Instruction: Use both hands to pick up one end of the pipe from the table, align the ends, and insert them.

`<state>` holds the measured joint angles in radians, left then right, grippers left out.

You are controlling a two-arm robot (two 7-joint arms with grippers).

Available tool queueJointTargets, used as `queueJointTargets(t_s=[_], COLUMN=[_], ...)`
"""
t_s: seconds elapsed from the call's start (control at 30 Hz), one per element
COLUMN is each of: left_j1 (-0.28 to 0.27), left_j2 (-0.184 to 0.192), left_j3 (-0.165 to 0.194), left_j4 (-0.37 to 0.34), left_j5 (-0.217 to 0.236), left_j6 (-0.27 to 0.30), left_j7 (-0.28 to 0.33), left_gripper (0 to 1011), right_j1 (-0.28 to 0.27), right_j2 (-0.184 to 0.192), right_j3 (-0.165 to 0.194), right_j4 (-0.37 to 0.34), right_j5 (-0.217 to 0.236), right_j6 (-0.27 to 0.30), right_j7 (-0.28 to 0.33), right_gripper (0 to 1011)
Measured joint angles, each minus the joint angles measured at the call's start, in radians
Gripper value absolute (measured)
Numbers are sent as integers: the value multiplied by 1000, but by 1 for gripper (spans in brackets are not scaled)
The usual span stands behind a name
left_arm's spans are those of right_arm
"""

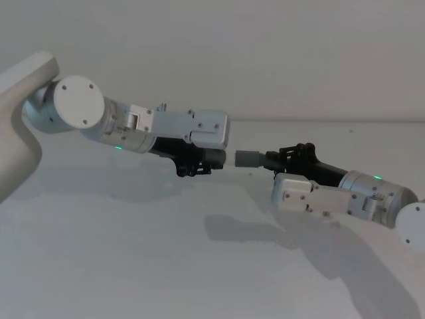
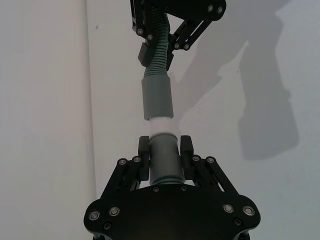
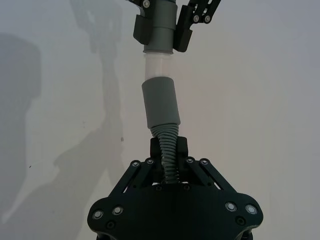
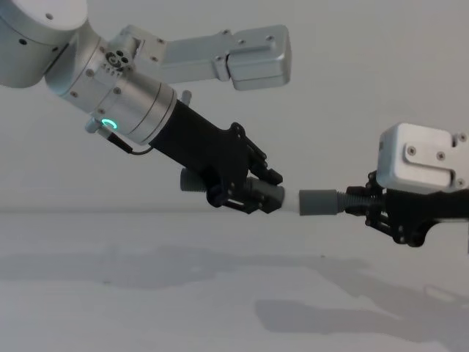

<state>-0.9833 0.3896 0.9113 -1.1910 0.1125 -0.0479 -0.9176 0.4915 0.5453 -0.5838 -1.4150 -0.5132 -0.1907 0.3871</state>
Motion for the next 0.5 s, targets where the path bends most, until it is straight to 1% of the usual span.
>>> queueJointTargets(t_s=[0.17, 0.5], left_j1=[0, 0], left_j2=[0, 1], left_j3=[0, 0], left_j4=[0, 0], left_j5=[0, 0], left_j6=[0, 0], left_j7=[0, 0], left_gripper=[349, 349], right_j1=[1, 0], right_j2=[-1, 11], right_j3=[3, 4], right_j4=[2, -7], right_j5=[2, 40], right_j6=[0, -18], right_j7=[0, 34], right_gripper=[149, 149])
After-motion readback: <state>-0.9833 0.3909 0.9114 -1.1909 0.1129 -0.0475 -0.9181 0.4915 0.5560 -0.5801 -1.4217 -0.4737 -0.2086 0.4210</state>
